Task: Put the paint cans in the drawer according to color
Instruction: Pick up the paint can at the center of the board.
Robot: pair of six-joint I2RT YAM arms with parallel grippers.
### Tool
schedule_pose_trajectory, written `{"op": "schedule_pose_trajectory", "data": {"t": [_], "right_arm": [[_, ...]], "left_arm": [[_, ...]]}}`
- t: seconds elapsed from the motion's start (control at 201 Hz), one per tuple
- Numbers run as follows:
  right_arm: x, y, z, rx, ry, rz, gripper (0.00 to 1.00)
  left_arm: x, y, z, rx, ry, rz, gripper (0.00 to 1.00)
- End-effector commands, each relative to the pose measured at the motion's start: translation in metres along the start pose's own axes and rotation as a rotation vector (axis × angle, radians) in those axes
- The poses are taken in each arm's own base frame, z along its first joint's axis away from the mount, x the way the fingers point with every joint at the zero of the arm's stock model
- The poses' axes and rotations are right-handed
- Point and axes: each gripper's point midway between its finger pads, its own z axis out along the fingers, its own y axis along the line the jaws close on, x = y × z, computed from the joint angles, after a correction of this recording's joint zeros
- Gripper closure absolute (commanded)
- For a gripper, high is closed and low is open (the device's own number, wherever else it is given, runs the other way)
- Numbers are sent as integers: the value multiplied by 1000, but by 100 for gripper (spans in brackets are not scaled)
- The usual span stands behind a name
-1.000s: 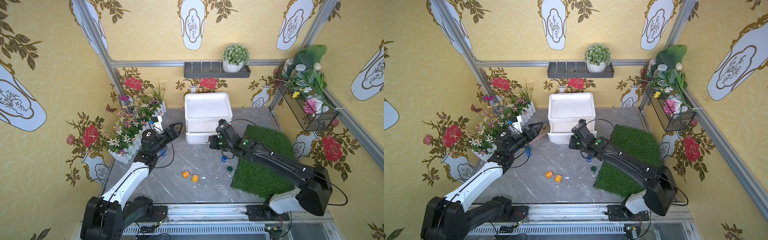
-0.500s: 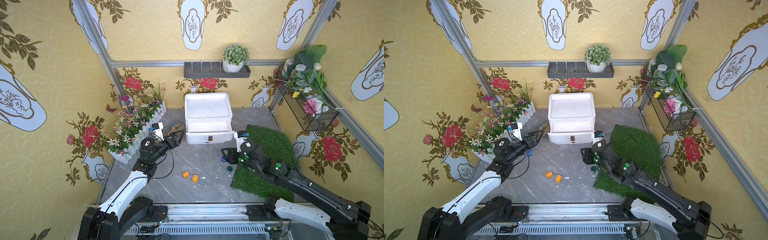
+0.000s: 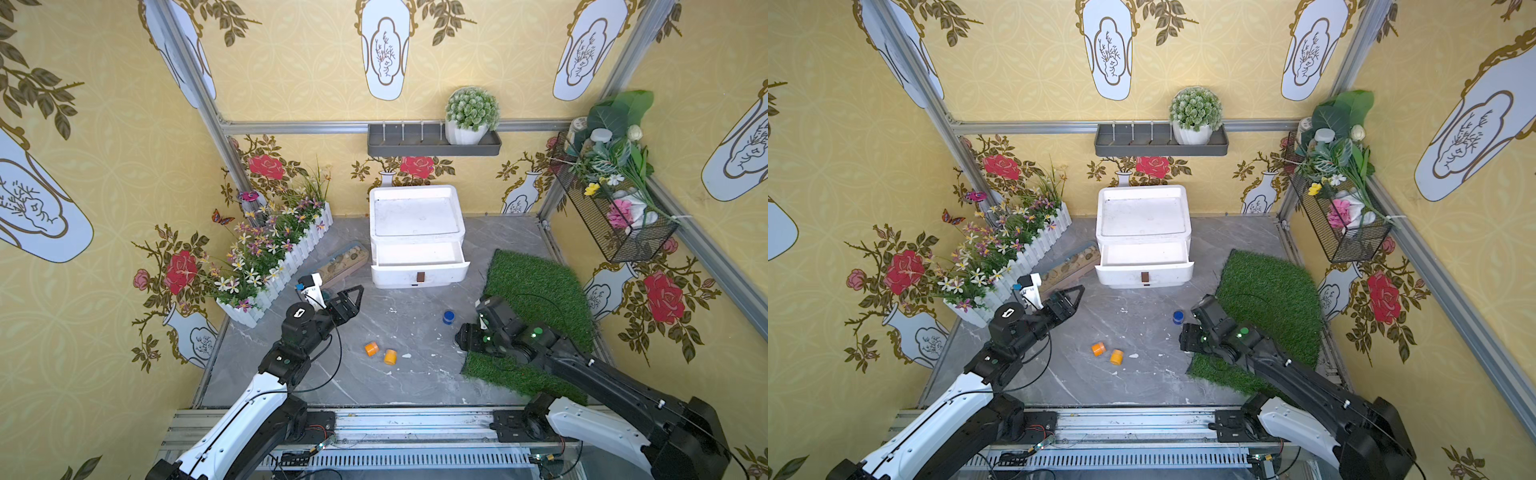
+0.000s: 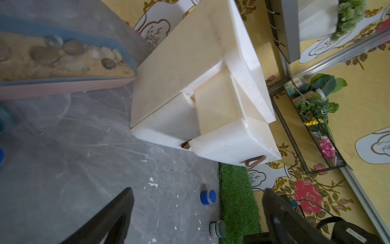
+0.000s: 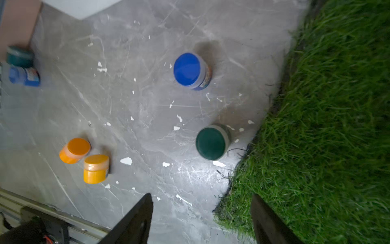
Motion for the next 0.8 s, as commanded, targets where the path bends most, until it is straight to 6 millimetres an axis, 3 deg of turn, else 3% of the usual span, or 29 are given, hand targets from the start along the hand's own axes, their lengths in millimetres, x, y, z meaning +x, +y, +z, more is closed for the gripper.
{"op": "schedule_pose_trajectory", "data": {"t": [0.0, 0.199, 0.473, 0.663, 0.797], "right_arm": [[-4, -3, 8, 109, -12, -88, 21], [-15, 5, 21, 105, -42, -70, 21], [-21, 1, 42, 193, 20, -121, 27], [-24, -17, 48, 296, 51, -105, 32], [-22, -13, 58, 268, 88, -98, 35]], "left_arm": [[19, 44, -7, -146, 17, -123, 2], [25, 56, -10, -188, 20, -141, 2], [8, 46, -4, -175, -31, -117, 2], [-20, 31, -9, -209, -106, -11, 2], [-45, 25, -21, -278, -178, 88, 2]]}}
